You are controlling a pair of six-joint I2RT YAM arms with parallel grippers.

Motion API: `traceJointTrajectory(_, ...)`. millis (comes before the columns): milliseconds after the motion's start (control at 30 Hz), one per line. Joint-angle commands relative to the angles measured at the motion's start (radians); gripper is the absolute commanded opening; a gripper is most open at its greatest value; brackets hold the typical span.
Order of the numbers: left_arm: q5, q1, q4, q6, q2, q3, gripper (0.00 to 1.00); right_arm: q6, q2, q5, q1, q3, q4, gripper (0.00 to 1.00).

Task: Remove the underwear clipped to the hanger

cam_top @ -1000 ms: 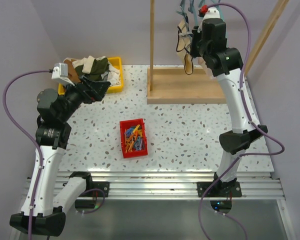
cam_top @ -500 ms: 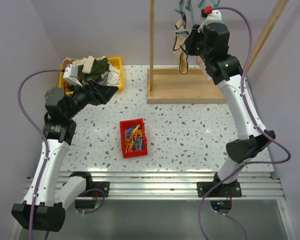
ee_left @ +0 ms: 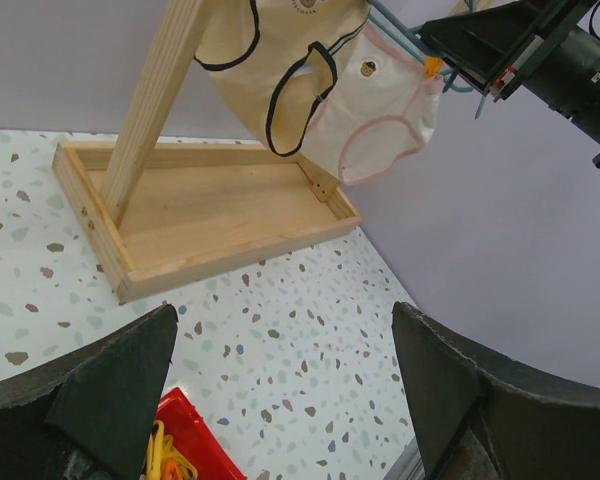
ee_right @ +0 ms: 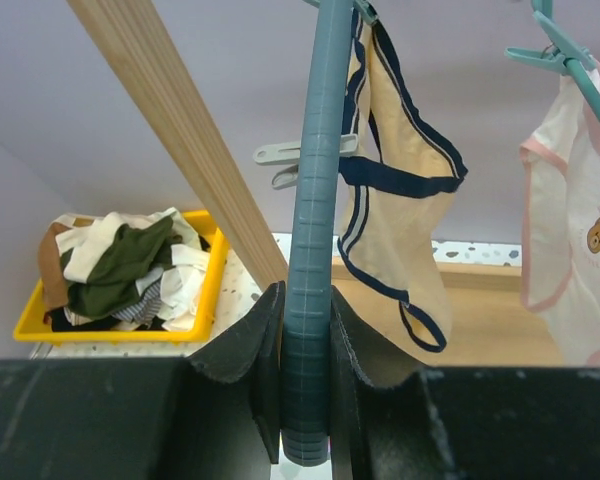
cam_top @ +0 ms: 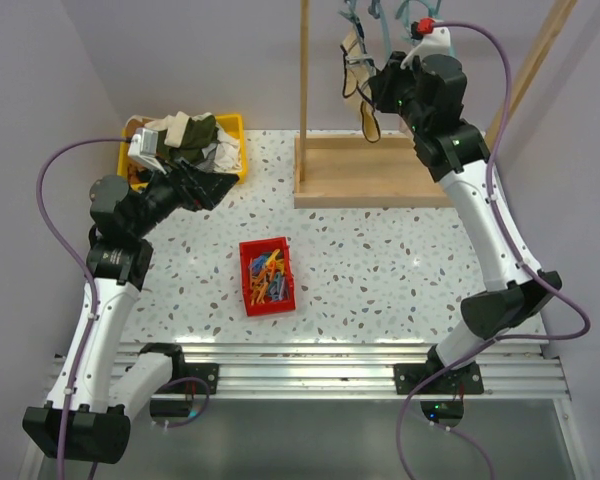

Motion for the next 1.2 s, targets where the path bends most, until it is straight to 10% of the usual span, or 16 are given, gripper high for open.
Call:
traceJointTrajectory(0, 0.030, -0.007, 0.047, 0.014, 0.004, 0.021, 0.91, -0.001, -0.077, -0.048, 0.002, 0.038, 0.184, 0.00)
traceJointTrajectory(767, 0.309, -0.021, 0.119, 0.060, 0.116, 0.094, 1.00, -0.030, -0.307, -0.057, 0.003, -0.155, -0.184, 0.00)
traceJointTrajectory(1167, 0.375, -0.061, 0.251, -0.063, 0.162, 0.075, 1.00, 0.056, -0.666, -0.209, 0.003, -0.528, -0.379, 0.00)
